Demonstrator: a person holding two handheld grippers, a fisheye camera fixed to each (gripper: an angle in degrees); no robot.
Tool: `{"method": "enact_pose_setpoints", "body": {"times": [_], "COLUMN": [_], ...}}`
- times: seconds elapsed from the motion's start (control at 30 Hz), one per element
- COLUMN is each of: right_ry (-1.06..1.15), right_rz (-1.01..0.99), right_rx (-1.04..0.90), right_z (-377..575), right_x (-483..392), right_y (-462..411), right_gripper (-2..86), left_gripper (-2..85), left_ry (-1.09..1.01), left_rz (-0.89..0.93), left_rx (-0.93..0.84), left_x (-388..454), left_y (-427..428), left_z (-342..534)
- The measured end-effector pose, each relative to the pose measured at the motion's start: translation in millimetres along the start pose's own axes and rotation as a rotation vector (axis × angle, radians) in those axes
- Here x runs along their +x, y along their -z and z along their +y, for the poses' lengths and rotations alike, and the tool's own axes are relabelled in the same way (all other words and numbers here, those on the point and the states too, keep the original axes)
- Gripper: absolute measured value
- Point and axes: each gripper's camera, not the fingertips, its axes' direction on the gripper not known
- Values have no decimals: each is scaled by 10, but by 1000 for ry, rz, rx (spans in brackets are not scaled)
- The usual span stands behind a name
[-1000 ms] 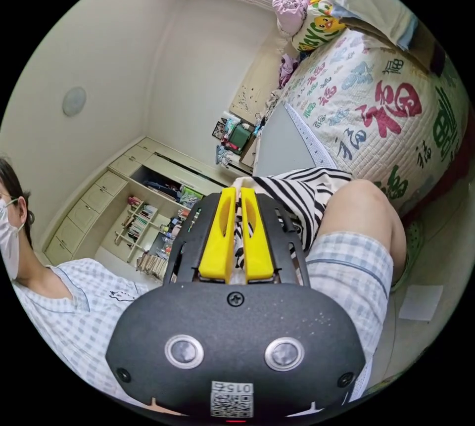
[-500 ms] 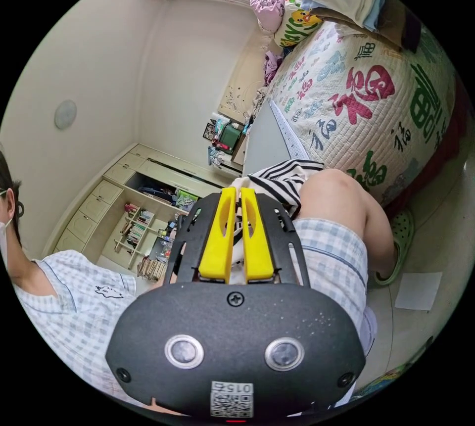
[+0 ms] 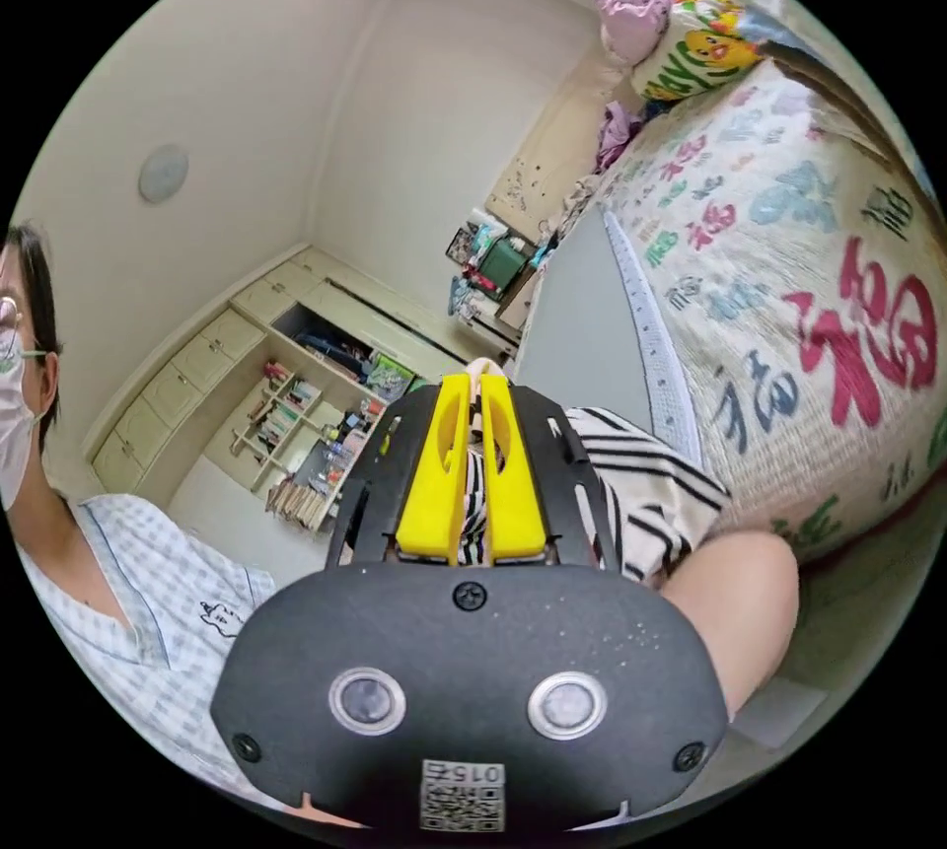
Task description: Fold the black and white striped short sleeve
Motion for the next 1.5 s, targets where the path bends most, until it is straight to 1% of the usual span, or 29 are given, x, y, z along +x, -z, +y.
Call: {"method": "enact_pose_setpoints", "body": {"times": [0.07, 0.13, 0.17, 0.23, 0.3, 0.33, 0.37, 0.4, 0.43, 0.47, 0.53, 0.6, 0.63, 0.7, 0.77, 0.9, 0.93, 0.97, 1.03, 1.1, 1.17, 1.23, 1.3, 1.4, 1.47, 1.5], "right_ry": [48, 93, 102, 192, 302, 316, 302, 240, 145, 97, -52, -110, -131, -150, -171, -153, -136, -115, -11, 48, 88, 134, 111, -16, -91, -146], "right_rz": [14, 38, 33, 52, 56, 31, 11, -16, -29, -38, -38, 6, 36, 83, 110, 183, 199, 201, 212, 172, 153, 135, 122, 157, 183, 189], "right_rx": [-103, -253, -307, -513, -606, -649, -667, -682, -678, -671, -622, -570, -536, -487, -425, -214, -147, -126, -70, -25, -5, 34, 45, 34, 5, -28], "right_z": [-351, -863, -1013, -1581, -1858, -1978, -2022, -2075, -2092, -2092, -2109, -2203, -2311, -2533, -2823, -3728, -4014, -4159, -4691, -4992, -5188, -5219, -5134, -4810, -4539, -4336], "right_x": [75, 272, 336, 502, 519, 552, 581, 649, 709, 724, 636, 430, 247, -46, -352, -1140, -1382, -1512, -2053, -2417, -2723, -2970, -2982, -2771, -2611, -2486], "right_y": [-329, -790, -919, -1412, -1707, -1864, -1932, -2023, -2060, -2059, -1944, -1786, -1673, -1501, -1312, -796, -662, -612, -502, -466, -449, -414, -375, -307, -282, -289], "right_gripper": [5, 5, 5, 5, 5, 5, 5, 5, 5, 5, 4, 4, 4, 4, 4, 4, 4, 4, 4, 4, 4, 5, 5, 5, 4, 4], "left_gripper": [-8, -8, -8, -8, -8, -8, -8, -8, -8, -8, -8, -8, -9, -9, -9, -9, -9, -9, -9, -9, -9, -9, -9, -9, -9, -9], "left_ry": [2, 35, 48, -8, -54, -58, -53, -20, 56, 106, 307, 381, 394, 397, 398, 304, 269, 252, 168, 90, 22, -42, -40, 52, 160, 253], "left_rz": [-21, -43, -48, -36, -28, -10, 0, 15, 34, 48, 117, 114, 66, -3, -4, -42, -46, -38, 4, -20, -20, 9, -29, -80, -117, -143], "left_rx": [-78, -198, -229, -362, -404, -391, -377, -345, -296, -263, -120, -20, 3, 31, 95, 302, 387, 432, 593, 657, 682, 693, 683, 647, 595, 553], "left_x": [-217, -539, -610, -761, -852, -937, -985, -1093, -1211, -1268, -1404, -1343, -1252, -1099, -948, -566, -459, -406, -146, 119, 333, 440, 381, -18, -368, -614], "left_y": [-225, -612, -720, -1113, -1237, -1210, -1172, -1067, -920, -833, -442, -98, 135, 511, 927, 1988, 2324, 2494, 3174, 3627, 3970, 4275, 4438, 4613, 4665, 4672], "left_z": [-216, -545, -620, -873, -987, -1000, -983, -902, -766, -681, -353, -220, -208, -253, -322, -694, -854, -939, -1277, -1454, -1500, -1340, -1086, -511, -120, 159]}}
